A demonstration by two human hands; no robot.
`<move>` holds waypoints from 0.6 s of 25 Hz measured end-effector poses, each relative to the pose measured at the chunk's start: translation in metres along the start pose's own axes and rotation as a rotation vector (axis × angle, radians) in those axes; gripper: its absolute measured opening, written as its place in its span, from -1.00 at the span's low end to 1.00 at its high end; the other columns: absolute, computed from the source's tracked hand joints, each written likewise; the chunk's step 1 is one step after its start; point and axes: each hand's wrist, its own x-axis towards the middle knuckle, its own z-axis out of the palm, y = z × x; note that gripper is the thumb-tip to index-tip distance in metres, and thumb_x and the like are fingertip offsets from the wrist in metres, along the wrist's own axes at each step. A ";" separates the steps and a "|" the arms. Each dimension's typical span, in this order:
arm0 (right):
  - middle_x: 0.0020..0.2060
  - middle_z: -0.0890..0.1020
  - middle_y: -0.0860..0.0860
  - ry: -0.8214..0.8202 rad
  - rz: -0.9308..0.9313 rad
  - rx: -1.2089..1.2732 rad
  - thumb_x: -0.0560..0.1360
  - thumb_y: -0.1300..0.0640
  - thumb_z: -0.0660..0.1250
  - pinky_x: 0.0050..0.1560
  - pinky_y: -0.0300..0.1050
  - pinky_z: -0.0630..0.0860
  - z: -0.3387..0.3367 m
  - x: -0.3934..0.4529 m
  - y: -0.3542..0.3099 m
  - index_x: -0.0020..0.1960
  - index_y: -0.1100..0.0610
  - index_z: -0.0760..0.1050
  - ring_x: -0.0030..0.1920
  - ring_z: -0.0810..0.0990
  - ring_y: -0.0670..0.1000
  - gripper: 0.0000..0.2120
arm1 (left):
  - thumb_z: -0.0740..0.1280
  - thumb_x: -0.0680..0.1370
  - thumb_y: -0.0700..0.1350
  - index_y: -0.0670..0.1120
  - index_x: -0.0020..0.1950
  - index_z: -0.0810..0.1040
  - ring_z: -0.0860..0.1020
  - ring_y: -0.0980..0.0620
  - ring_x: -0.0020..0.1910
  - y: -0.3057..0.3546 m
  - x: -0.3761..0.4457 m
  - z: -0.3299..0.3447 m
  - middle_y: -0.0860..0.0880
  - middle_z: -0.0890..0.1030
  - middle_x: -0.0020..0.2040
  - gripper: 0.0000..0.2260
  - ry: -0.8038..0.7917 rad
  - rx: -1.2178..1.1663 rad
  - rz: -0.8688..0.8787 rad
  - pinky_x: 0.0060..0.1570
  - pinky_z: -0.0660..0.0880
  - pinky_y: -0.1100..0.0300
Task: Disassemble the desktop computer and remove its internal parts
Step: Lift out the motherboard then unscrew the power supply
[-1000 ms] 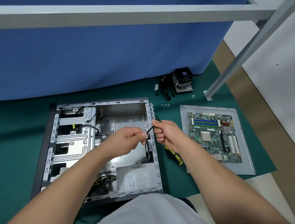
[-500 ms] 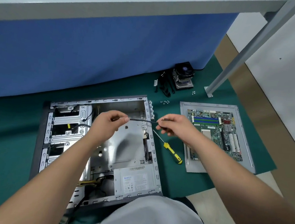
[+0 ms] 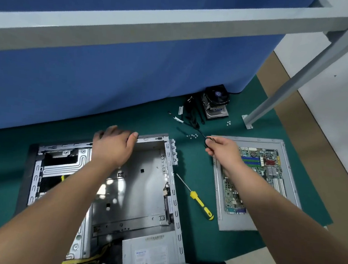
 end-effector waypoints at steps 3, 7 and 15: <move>-0.21 0.69 0.04 -0.001 0.058 -0.011 0.58 0.24 0.39 0.15 0.01 0.60 0.028 0.047 -0.009 0.13 0.21 0.63 -0.25 0.65 -0.05 -0.85 | -0.07 0.68 0.20 0.12 0.27 0.57 0.38 -0.07 0.43 0.000 -0.001 0.008 0.08 0.54 0.36 -0.55 0.093 0.043 0.014 0.38 0.23 -0.10; -0.07 0.72 0.09 0.102 0.074 -0.118 0.54 0.19 0.40 0.17 0.04 0.63 0.074 0.106 -0.036 0.10 0.15 0.60 -0.01 0.72 0.13 -0.85 | 0.00 0.67 0.26 0.26 0.31 0.48 0.25 -0.01 0.51 -0.009 0.009 0.010 0.20 0.38 0.48 -0.65 -0.023 0.026 -0.009 0.42 0.12 -0.09; 0.25 0.64 0.03 0.086 0.133 -0.351 0.56 0.22 0.33 -0.09 -0.21 0.50 0.083 0.127 -0.025 0.36 0.08 0.56 0.14 0.62 0.07 -0.62 | -0.05 0.65 0.32 0.32 0.33 0.44 0.16 0.00 0.54 -0.010 0.011 0.009 0.24 0.28 0.55 -0.62 -0.075 0.020 -0.019 0.43 0.07 -0.10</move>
